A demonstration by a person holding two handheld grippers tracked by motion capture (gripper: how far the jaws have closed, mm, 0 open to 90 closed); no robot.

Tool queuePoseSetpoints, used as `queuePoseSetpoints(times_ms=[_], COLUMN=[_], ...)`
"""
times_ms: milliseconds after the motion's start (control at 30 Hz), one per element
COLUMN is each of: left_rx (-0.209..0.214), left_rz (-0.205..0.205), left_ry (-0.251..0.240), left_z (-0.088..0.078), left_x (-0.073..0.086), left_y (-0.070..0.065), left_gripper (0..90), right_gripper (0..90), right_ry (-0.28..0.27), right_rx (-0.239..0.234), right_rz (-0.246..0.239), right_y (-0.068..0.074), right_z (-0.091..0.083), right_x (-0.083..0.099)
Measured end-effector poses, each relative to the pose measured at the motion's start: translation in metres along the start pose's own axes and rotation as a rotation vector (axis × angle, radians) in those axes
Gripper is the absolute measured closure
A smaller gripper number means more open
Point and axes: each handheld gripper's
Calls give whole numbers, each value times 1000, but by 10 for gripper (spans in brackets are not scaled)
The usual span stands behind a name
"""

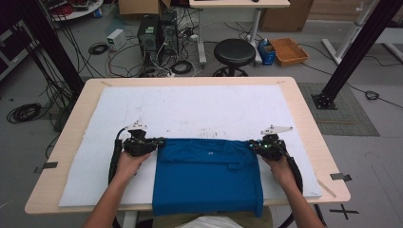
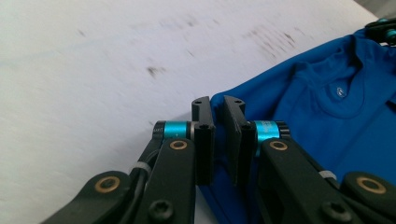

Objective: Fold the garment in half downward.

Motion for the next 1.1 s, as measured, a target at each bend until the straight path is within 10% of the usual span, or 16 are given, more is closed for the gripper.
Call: queuePoseSetpoints(times_ms=[300,400,533,767,933,1100], left_rx=[-118,-149,-77,53,53,50], left_rz=[69,59,62,143,171,211], left_ry=[-115,-137,-202,-64,35,89], left_z=[10,4,-1,29,46,49], left_x=[-2,-4,-10,-10,-8,-6], left_y=[8,8,0,-28,-37,-37], left_gripper=[755,514,515,515,527,774], right_gripper=[835,548,413,335,370,567], right_ry=[-55,-52,-90,-125,-78,-20], right_rx=[70,96,79,-21,-88,-92], right_rz=[14,14,11,-28,-42,-63], right_y=[-6,-4,-3,14,22,25], right_z=[23,23,16,17,25,30], right_x=[-17,-13,-14,-21,-20,-19])
Point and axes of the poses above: each handheld gripper's, and its own axes: z roughly forward along the jaws, x roughly out of its underside, y roughly to its left, and after that the axes turned 10 degrees about -y, right-handed
